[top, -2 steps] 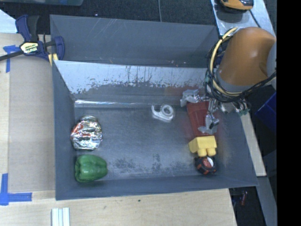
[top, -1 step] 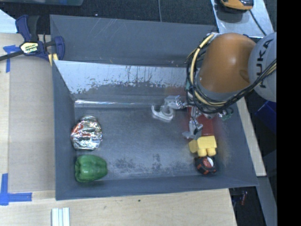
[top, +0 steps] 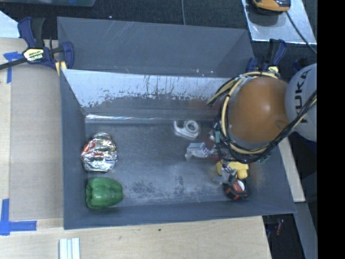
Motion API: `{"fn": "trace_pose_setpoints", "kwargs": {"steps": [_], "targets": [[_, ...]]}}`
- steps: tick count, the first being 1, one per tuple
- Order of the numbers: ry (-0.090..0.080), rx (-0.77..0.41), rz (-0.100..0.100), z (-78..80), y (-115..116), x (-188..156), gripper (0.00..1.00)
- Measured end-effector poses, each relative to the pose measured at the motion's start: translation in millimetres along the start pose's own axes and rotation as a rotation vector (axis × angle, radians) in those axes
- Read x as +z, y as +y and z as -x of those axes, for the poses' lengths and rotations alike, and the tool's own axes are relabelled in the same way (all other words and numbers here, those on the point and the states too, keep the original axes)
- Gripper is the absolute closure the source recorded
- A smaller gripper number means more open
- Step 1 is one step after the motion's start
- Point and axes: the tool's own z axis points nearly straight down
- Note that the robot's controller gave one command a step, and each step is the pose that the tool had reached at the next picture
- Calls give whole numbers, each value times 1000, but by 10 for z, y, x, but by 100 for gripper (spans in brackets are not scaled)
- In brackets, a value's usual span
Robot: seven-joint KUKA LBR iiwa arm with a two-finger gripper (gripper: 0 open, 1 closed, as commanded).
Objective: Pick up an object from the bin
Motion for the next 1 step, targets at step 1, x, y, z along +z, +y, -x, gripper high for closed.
{"fn": "trace_pose_setpoints", "kwargs": {"steps": [1], "targets": [[-2, -14, -4, 366, -285, 27, 0]]}}
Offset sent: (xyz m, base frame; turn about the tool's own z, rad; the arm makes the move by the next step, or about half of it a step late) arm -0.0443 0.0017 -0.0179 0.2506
